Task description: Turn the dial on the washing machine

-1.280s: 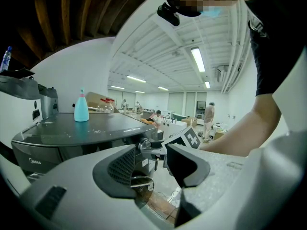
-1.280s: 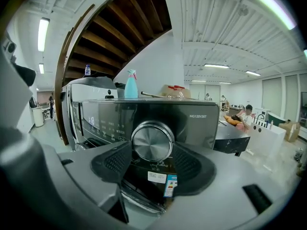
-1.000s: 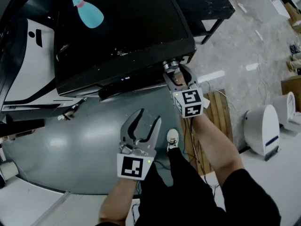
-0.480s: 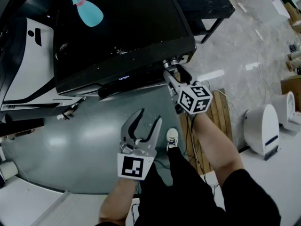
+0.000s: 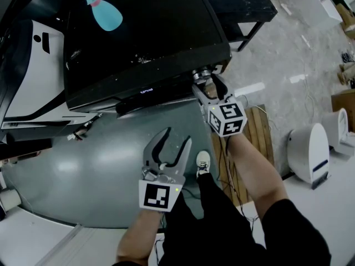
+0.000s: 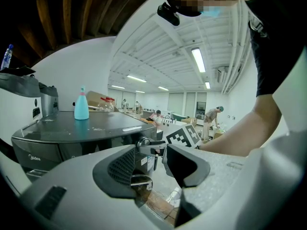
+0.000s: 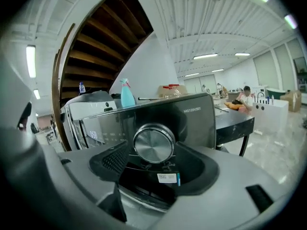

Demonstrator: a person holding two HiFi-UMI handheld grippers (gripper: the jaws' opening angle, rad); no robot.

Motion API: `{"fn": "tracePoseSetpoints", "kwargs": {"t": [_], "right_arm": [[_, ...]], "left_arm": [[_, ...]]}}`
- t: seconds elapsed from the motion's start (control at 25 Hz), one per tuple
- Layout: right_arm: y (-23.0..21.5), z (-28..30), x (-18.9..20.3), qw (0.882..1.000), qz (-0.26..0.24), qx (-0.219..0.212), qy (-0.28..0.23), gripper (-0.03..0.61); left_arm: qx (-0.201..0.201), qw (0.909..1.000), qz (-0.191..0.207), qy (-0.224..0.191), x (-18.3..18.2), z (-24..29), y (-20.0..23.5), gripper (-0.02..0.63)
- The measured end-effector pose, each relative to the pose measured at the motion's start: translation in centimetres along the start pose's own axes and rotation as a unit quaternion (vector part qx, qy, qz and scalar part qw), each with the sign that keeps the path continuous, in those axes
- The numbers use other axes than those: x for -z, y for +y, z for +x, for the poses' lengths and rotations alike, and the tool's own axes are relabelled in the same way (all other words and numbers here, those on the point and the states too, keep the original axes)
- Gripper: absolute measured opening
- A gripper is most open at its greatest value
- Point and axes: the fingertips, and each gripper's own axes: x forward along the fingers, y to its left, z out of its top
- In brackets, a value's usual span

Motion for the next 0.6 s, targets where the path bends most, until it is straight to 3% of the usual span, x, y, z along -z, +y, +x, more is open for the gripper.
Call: {"fn": "tracePoseSetpoints", "kwargs": {"t": [0.12, 0.28, 0.44, 0.6], "right_arm": [[0.28, 0.05, -0.12, 1.0, -0.028, 0.004, 0.003, 0.293], [-0.01, 0.12, -0.08, 1.0, -0.015, 0.012, 0.003, 0.276], [-0.19, 0.17, -0.07, 1.0, 0.016, 0.016, 0.0, 0.268], [-0.32, 0.24, 0.07, 0.997, 0.077, 0.01, -0.007, 0.268]], "left_arm": [[-0.001, 1.0, 0.0, -0.002, 0.03, -0.1, -0.03, 0.187], [-0.002, 1.0, 0.002, -0.004, -0.05, -0.18, 0.04, 0.187], [-0.003, 1.0, 0.0, -0.001, 0.03, -0.29, 0.11, 0.187], [-0.004, 1.0, 0.003, -0.004, -0.06, -0.35, 0.24, 0.187]]}}
